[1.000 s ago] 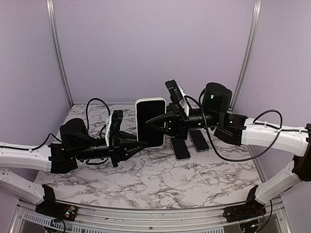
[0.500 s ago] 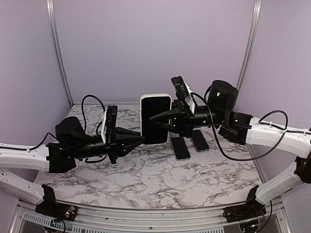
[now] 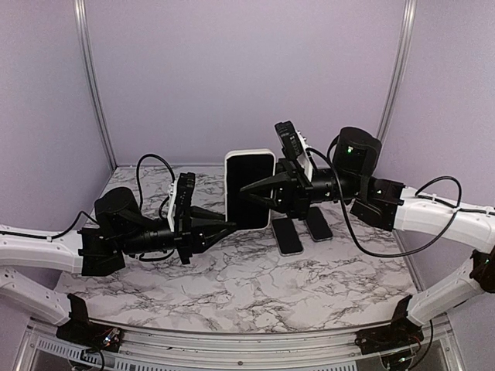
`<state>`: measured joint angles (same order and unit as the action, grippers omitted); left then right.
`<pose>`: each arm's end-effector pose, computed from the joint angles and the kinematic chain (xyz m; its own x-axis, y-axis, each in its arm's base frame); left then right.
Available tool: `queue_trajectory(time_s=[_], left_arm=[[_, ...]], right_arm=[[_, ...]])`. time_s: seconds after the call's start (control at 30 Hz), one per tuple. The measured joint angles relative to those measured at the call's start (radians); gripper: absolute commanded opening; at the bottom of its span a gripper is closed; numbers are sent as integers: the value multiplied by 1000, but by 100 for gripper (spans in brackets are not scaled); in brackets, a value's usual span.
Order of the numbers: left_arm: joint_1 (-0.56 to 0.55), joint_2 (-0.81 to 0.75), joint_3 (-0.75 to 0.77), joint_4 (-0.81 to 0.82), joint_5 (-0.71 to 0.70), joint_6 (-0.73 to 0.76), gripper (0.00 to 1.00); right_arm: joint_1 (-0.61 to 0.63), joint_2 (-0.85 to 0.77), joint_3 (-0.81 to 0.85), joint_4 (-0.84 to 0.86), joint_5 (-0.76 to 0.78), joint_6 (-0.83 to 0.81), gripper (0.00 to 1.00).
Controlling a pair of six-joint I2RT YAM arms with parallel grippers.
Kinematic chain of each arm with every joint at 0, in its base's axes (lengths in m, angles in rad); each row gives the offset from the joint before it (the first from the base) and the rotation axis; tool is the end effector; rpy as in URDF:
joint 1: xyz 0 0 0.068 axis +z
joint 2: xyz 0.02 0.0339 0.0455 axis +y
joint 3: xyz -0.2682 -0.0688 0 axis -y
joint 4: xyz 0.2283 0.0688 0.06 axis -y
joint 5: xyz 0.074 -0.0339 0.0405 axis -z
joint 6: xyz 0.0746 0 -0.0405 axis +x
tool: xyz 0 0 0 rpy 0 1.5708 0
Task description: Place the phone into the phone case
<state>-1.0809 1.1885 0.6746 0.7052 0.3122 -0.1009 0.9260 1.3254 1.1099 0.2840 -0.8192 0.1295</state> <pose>0.1165 -0.2672 0.3299 -0.0099 -0.1852 -0.9826 0.9856 0.1639 -0.0408 0.1460 0.2848 0.3920 -0.0863 0.0320 -0.9958 -0.9809 -0.1778 0.0792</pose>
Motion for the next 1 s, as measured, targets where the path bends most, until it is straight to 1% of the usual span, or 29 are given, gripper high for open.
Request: queue_trajectory(time_s=[0.03, 0.07, 0.13, 0.17, 0.2, 0.23, 0.3, 0.4, 0.5, 0.57, 0.67, 0.77, 0.87, 1.0], left_arm=[[0, 0, 0, 0, -1, 2, 0], [0, 0, 0, 0, -3, 1, 0], [-1, 0, 0, 0, -8, 1, 0], [-2, 0, 0, 0, -10, 0, 0], [-4, -1, 0, -1, -19, -1, 0], [-5, -1, 0, -8, -33, -5, 0], [-5, 0, 0, -27, -56, -11, 0], [-4, -1, 0, -37, -85, -25, 0], [-4, -1, 0, -37, -121, -60, 0], [-4, 0, 0, -37, -158, -111, 0], [19, 7, -6, -35, -201, -241, 0], [78, 47, -23, -33, -235, -402, 0], [129, 134, -44, -39, -263, -560, 0], [141, 279, -47, -55, -269, -700, 0]], right_arm=[[0, 0, 0, 0, -1, 1, 0], [0, 0, 0, -1, -2, 0, 9], [0, 0, 0, 0, -1, 0, 43], [0, 0, 0, -1, 2, 2, 58], [0, 0, 0, 2, 4, 1, 69], [2, 0, 0, 6, 8, 0, 77], [4, 0, -1, 14, 20, -3, 85], [6, 0, -21, 14, 55, -10, 89], [6, 0, -56, 0, 98, -11, 98], [-1, -1, -82, -14, 141, -9, 99], [-26, -6, -126, -34, 213, 8, 99], [-101, -22, -175, -51, 280, 60, 99], [-183, -41, -224, -82, 378, 117, 99], [-208, -43, -233, -145, 488, 154, 99]])
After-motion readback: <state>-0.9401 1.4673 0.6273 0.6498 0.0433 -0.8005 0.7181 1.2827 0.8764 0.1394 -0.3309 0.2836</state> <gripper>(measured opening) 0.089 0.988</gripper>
